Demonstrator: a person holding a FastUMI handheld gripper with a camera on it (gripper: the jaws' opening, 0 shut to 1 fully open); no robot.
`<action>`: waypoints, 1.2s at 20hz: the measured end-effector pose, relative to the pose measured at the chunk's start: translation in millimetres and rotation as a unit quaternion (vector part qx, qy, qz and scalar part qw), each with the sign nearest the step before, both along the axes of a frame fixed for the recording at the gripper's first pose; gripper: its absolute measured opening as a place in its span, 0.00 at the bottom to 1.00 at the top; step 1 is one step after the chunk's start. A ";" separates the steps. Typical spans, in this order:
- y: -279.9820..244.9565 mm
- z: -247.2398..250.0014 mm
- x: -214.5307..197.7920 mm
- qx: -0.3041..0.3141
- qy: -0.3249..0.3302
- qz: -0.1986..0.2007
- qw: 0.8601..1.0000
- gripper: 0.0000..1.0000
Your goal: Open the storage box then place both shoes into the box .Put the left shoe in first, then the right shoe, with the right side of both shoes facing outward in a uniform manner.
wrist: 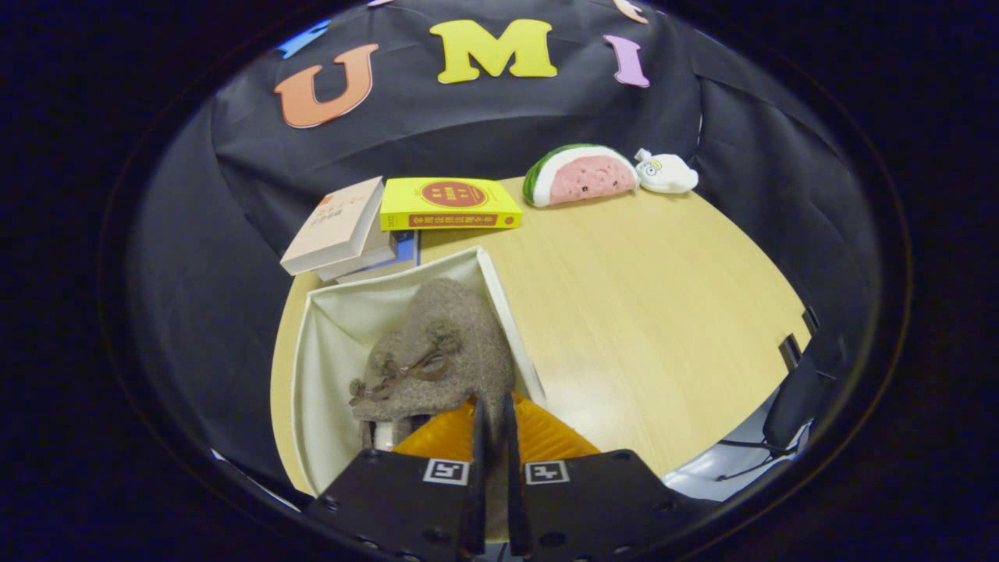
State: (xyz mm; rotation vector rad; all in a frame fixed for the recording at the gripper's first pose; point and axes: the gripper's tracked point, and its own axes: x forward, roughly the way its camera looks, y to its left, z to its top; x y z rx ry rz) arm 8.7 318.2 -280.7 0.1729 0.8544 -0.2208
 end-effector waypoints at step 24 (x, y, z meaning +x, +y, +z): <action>-243.2 230.0 -51.3 -0.088 -0.290 0.028 0.952 0.96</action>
